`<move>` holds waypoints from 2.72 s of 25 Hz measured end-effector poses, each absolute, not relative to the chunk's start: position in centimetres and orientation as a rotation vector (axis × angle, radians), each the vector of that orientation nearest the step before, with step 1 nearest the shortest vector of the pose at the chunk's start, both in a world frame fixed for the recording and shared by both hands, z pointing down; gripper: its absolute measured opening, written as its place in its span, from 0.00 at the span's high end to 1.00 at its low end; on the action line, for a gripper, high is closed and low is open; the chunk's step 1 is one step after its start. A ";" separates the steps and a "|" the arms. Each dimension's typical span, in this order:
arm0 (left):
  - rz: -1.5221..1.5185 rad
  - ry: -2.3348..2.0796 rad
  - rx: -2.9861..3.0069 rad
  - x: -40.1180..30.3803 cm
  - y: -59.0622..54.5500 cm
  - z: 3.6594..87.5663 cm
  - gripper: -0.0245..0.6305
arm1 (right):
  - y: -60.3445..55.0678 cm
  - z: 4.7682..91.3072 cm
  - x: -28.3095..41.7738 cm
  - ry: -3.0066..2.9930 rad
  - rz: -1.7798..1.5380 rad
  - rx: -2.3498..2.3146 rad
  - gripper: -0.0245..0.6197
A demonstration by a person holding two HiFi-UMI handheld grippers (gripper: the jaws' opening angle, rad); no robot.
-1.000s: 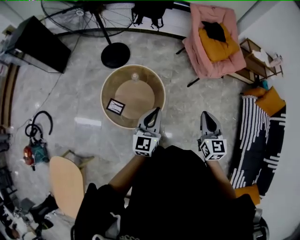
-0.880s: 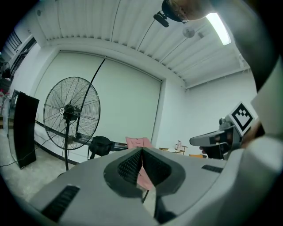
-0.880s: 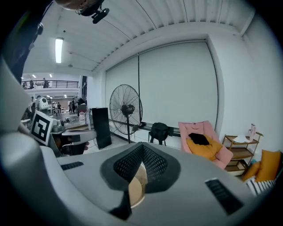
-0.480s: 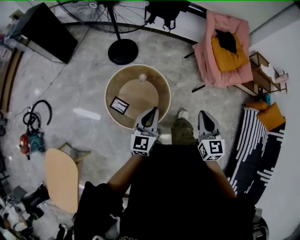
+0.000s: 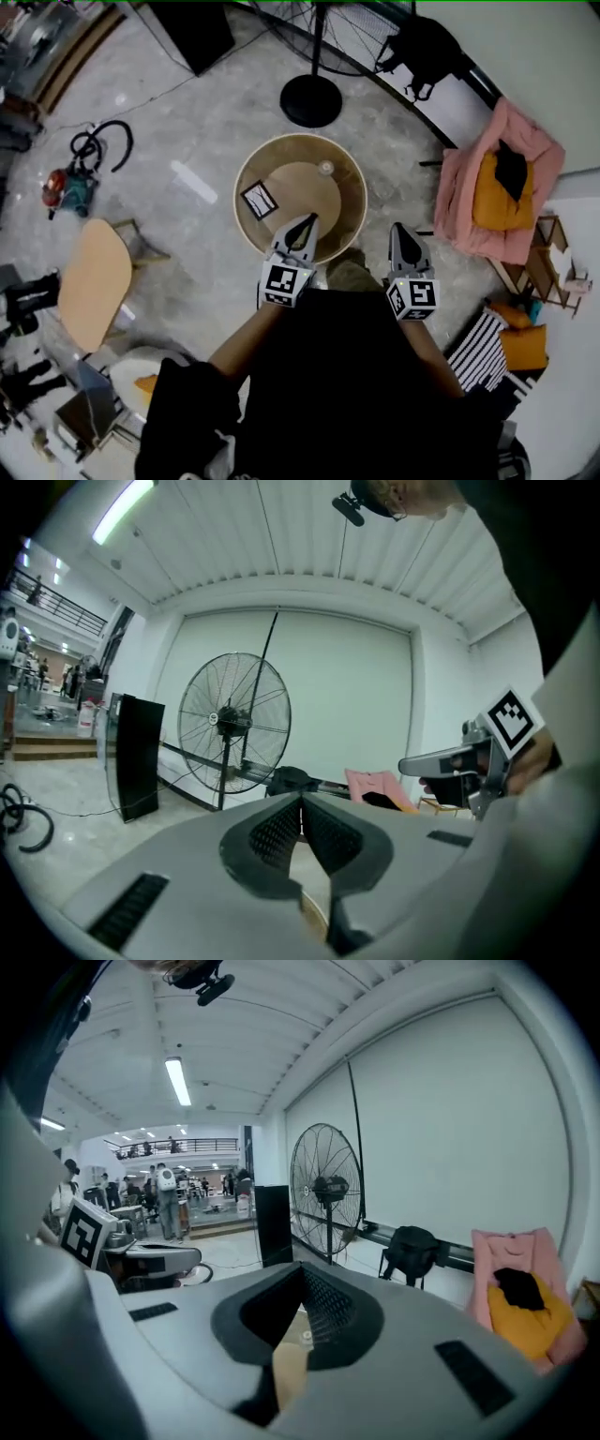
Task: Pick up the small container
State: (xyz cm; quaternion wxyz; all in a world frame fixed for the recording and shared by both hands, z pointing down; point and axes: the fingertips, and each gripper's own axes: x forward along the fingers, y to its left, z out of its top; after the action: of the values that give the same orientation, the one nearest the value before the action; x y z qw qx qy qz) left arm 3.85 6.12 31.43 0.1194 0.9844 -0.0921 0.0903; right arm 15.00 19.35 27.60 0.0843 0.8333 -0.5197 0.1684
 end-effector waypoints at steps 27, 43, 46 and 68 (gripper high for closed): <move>0.304 -0.839 2.628 6.5 2.7 41.7 0.93 | 8.8 39.8 20.7 -1.974 0.647 1.941 0.94; 0.450 -0.710 2.656 11.2 -0.5 60.6 0.78 | 5.5 53.8 19.8 -1.952 0.791 1.887 0.94; 0.472 -0.676 2.666 13.0 -1.0 64.0 0.67 | 4.9 56.6 20.4 -1.958 0.808 1.852 0.94; 0.673 -0.501 2.685 23.0 -4.6 83.5 0.40 | 4.3 72.0 25.4 -1.967 0.941 1.683 0.94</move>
State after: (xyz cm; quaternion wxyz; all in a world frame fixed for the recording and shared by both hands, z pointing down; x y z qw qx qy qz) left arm 23.02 -4.61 83.53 0.1635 0.9416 -0.1757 0.2361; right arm 25.36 4.30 72.04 0.1923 0.5995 -0.7008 0.3353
